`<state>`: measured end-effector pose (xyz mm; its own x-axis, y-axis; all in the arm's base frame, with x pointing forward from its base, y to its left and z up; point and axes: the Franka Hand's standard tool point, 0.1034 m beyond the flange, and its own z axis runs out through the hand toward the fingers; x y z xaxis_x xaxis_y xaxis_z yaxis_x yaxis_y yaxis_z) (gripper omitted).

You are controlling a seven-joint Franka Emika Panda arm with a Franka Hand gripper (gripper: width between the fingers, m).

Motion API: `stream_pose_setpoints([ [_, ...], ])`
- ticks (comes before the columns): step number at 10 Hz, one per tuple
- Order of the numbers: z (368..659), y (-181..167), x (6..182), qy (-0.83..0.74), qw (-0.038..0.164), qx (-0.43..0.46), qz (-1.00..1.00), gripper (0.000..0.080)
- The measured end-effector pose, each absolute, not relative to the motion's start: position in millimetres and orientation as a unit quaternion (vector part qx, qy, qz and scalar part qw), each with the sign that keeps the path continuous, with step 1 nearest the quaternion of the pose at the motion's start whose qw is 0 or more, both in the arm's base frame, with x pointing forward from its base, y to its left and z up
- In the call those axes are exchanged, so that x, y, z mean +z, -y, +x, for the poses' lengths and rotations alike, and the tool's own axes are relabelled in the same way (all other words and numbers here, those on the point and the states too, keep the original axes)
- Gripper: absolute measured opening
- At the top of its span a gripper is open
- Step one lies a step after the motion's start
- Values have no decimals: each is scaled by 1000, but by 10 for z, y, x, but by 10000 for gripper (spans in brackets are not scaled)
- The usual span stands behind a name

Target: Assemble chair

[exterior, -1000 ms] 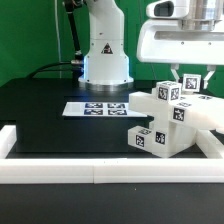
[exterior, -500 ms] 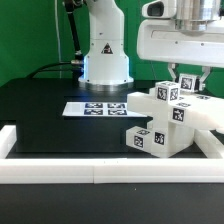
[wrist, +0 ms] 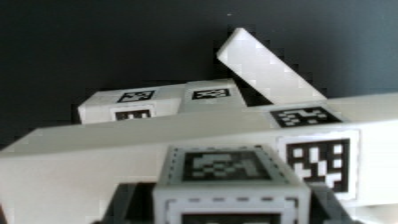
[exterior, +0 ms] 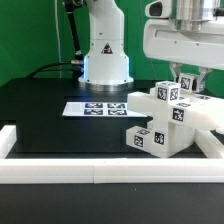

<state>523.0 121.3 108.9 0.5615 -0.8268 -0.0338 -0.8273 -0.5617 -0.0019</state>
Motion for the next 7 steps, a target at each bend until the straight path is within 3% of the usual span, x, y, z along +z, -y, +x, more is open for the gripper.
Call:
stream_pose_setpoints([
  [7, 5239, -1209, 1093, -624, 15, 22, -781, 271],
])
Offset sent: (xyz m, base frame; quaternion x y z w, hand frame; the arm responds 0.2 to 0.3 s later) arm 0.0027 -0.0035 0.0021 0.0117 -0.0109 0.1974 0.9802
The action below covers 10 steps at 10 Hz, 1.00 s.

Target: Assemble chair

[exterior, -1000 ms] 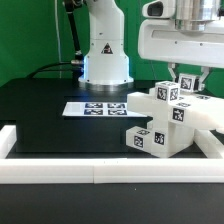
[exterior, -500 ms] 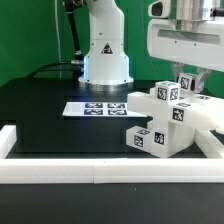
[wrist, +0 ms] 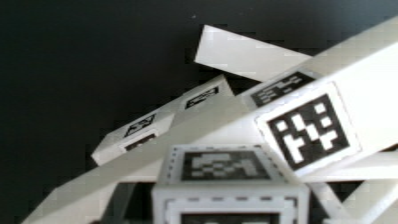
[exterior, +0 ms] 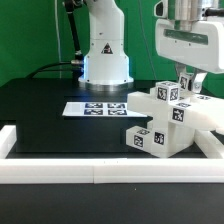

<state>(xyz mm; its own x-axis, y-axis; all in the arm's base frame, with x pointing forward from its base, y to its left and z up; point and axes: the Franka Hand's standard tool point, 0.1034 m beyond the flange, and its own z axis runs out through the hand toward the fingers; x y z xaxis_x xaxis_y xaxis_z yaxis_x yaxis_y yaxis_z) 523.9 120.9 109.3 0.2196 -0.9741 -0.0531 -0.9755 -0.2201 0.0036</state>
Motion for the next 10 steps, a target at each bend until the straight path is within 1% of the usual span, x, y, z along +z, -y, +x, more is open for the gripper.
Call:
stream_pose_setpoints([
  [2, 5236, -1220, 1090, -661, 14, 23, -750, 271],
  [3, 5235, -1224, 1090, -666, 14, 23, -745, 342],
  [4, 5235, -1225, 1089, -659, 14, 23, -752, 508],
  [5, 5229, -1241, 1087, -644, 14, 23, -765, 508],
  [6, 5223, -1265, 1088, -641, 14, 23, -767, 622],
  [7, 5223, -1280, 1093, -620, 14, 23, -784, 622],
  [8, 5226, -1272, 1092, -579, 15, 21, -815, 644],
  [10, 5227, -1268, 1092, -517, 17, 20, -856, 649],
])
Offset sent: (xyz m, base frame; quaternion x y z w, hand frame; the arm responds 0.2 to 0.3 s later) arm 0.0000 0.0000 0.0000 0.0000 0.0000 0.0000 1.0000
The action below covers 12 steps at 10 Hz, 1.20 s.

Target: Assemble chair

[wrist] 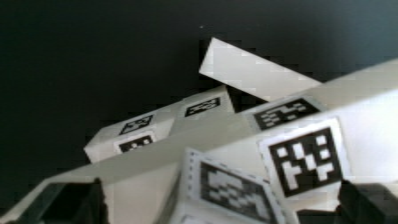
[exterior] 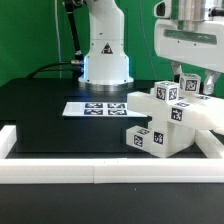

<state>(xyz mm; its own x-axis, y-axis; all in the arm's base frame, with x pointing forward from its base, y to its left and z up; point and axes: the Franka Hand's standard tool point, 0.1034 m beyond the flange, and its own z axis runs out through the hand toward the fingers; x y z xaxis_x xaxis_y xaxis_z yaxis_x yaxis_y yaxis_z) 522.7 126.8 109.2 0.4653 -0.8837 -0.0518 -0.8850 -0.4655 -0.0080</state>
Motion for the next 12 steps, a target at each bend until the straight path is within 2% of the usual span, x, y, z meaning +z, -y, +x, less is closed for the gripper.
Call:
stream_pose_setpoints([
  [12, 5218, -1274, 1091, -77, 7, -3, -997, 649],
])
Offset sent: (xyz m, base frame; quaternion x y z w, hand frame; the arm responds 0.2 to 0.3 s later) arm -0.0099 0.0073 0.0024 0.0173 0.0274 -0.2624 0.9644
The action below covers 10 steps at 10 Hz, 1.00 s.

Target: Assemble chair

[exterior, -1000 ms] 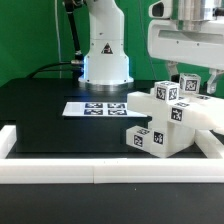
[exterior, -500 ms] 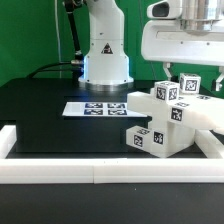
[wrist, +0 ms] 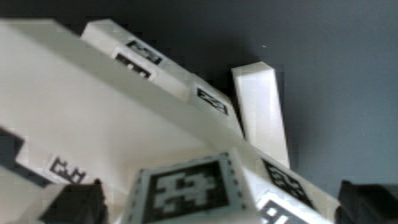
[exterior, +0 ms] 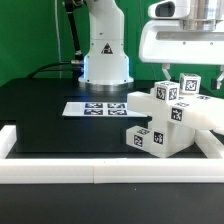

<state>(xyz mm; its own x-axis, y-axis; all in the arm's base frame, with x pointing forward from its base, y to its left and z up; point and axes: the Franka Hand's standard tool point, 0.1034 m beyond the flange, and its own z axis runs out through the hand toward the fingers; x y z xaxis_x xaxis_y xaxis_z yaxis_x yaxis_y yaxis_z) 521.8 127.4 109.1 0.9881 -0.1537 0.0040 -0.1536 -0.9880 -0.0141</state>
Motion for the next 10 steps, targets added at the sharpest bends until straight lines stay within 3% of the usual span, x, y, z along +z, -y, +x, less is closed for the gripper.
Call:
stream_pose_setpoints([
  [2, 5245, -1210, 1100, -47, 7, -4, -999, 649],
  [4, 5247, -1196, 1095, -50, 7, -4, -999, 357],
  [5, 5247, -1194, 1094, -50, 7, -4, -999, 357],
  [6, 5247, -1191, 1092, -50, 7, -3, -999, 268],
  [10, 5247, -1192, 1091, -96, 7, -3, -995, 268],
])
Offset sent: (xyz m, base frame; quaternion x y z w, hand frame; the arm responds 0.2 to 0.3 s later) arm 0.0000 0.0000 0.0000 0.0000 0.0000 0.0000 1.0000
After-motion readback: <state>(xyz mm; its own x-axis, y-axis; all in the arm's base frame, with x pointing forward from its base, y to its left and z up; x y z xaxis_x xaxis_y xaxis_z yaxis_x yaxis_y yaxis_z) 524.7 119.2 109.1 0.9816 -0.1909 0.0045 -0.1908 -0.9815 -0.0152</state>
